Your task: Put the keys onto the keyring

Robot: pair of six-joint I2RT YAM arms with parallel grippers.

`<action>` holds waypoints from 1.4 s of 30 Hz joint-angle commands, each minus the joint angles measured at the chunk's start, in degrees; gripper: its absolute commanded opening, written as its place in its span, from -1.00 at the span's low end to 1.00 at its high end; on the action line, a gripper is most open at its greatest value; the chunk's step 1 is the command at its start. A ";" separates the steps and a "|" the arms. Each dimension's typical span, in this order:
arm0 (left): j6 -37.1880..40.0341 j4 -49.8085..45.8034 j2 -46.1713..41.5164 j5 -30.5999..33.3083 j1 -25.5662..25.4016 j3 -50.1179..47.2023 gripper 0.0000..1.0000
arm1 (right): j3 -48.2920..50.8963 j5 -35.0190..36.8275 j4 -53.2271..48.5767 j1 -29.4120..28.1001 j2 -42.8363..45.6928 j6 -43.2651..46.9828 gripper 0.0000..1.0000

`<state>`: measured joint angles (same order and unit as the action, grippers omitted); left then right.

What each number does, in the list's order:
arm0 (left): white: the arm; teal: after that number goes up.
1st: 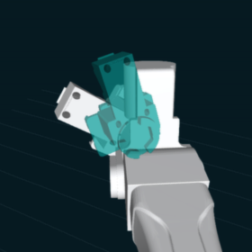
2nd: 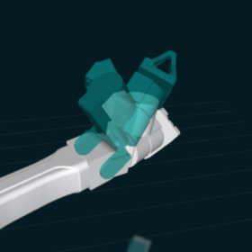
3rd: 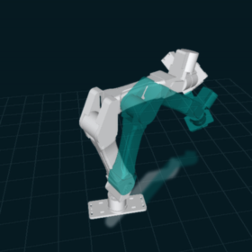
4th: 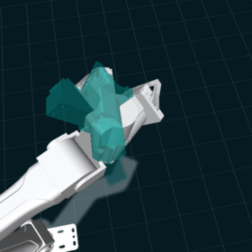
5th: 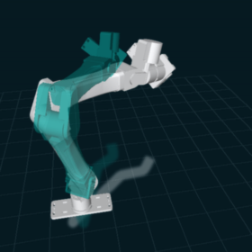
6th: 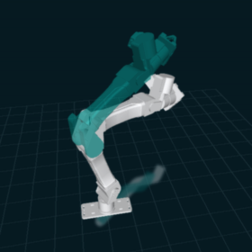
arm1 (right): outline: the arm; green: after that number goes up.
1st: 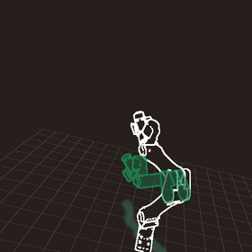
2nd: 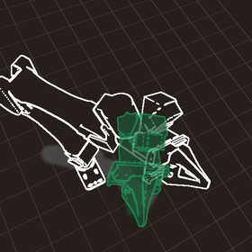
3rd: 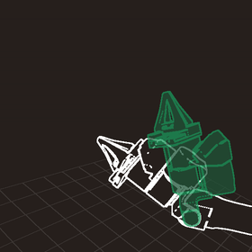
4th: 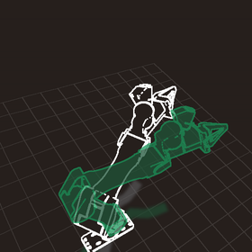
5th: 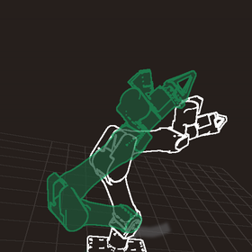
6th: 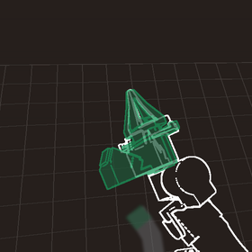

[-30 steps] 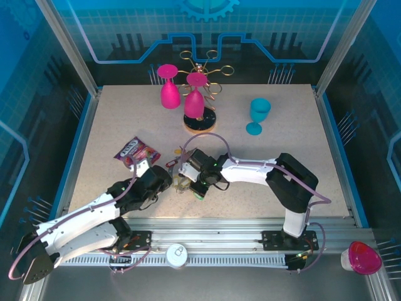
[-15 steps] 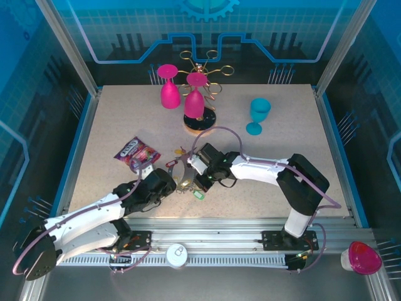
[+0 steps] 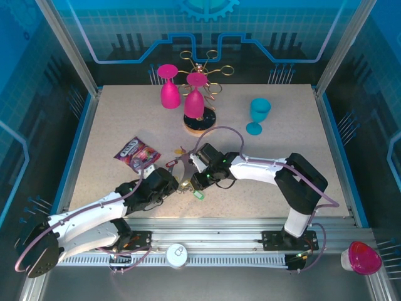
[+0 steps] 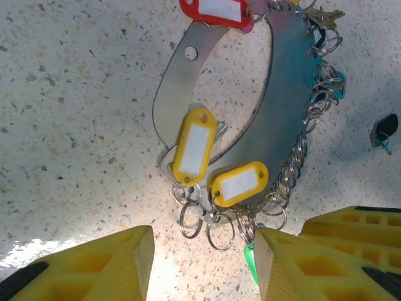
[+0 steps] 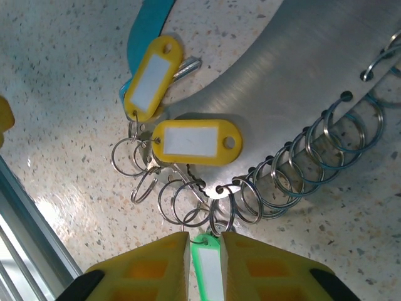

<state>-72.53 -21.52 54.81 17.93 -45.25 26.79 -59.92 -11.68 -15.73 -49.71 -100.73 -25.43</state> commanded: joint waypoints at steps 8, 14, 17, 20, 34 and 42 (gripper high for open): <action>-1.04 -0.15 -0.84 0.60 0.11 -0.86 -0.07 | 0.23 0.86 0.27 -0.25 -2.15 -8.38 -0.52; -1.13 -0.20 -1.01 0.74 0.04 -0.86 -0.07 | -0.38 1.32 -0.12 -0.47 -3.21 -8.54 -0.50; -1.03 -0.19 -1.02 0.71 0.11 -0.80 -0.07 | -0.66 1.14 0.37 -0.49 -4.00 -8.68 -0.51; -0.94 -0.27 -1.08 0.75 0.11 -0.70 -0.07 | -0.98 0.88 0.74 -0.64 -4.54 -8.76 -0.53; -1.15 -0.50 -1.37 0.88 0.06 -0.82 -0.07 | -1.87 -1.03 3.15 -0.65 -5.57 -9.46 -0.57; -1.03 -0.49 -1.54 0.96 0.14 -0.79 -0.07 | -2.38 -0.82 3.20 -0.63 -6.16 -9.46 -0.57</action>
<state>-73.38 -21.52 54.26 18.15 -45.25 26.79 -60.60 -11.64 -13.10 -49.87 -105.47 -34.13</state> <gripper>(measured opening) 0.463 0.215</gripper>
